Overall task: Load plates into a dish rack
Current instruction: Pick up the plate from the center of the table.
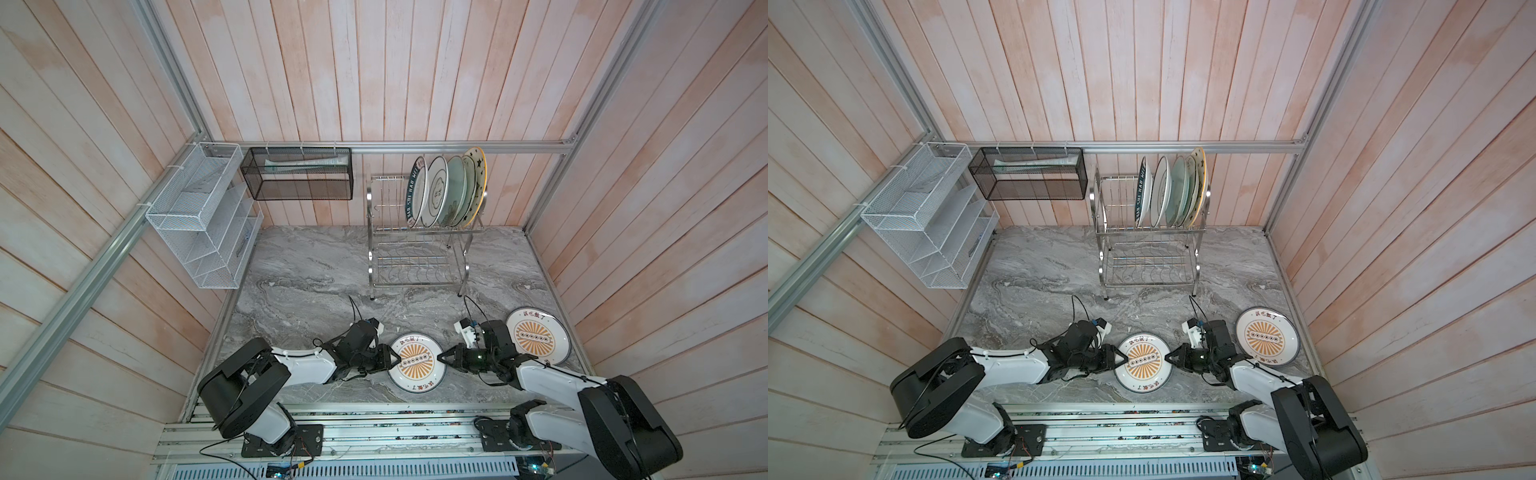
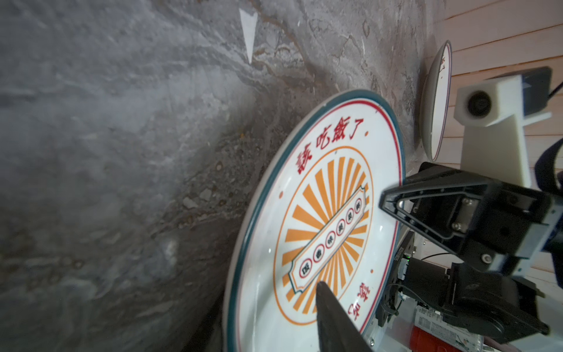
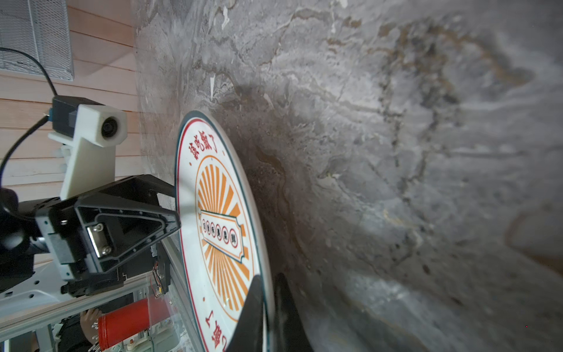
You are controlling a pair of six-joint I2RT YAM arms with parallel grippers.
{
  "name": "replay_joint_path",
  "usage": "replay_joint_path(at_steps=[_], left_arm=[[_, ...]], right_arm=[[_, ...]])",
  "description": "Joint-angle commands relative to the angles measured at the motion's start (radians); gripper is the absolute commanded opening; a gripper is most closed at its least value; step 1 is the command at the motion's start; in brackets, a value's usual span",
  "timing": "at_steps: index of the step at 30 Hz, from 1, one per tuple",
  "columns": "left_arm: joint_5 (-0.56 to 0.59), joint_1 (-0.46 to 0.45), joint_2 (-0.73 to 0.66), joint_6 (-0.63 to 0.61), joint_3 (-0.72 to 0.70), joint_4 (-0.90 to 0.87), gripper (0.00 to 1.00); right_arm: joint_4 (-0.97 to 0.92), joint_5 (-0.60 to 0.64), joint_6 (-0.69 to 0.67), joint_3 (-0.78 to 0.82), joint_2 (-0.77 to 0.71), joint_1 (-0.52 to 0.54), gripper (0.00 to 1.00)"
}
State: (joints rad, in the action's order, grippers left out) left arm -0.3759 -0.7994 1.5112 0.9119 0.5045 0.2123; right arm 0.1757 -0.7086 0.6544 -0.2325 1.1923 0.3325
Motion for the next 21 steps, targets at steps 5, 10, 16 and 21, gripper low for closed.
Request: replay_joint_path(at_steps=[5, 10, 16, 21], left_arm=[[0.018, 0.124, -0.097, -0.068, 0.040, -0.089, 0.52], [0.001, 0.211, -0.152, -0.108, 0.062, -0.105, 0.52], [-0.011, 0.247, -0.218, -0.156, 0.097, -0.133, 0.52], [-0.014, 0.253, -0.267, -0.166, 0.097, -0.111, 0.53]], right_arm=[[-0.045, -0.039, -0.042, -0.074, -0.028, -0.080, 0.00], [-0.046, -0.070, -0.065, -0.143, -0.021, -0.108, 0.00], [0.009, -0.097, -0.044, -0.209, -0.011, -0.124, 0.00], [0.035, -0.097, -0.054, -0.276, 0.002, -0.123, 0.00]])
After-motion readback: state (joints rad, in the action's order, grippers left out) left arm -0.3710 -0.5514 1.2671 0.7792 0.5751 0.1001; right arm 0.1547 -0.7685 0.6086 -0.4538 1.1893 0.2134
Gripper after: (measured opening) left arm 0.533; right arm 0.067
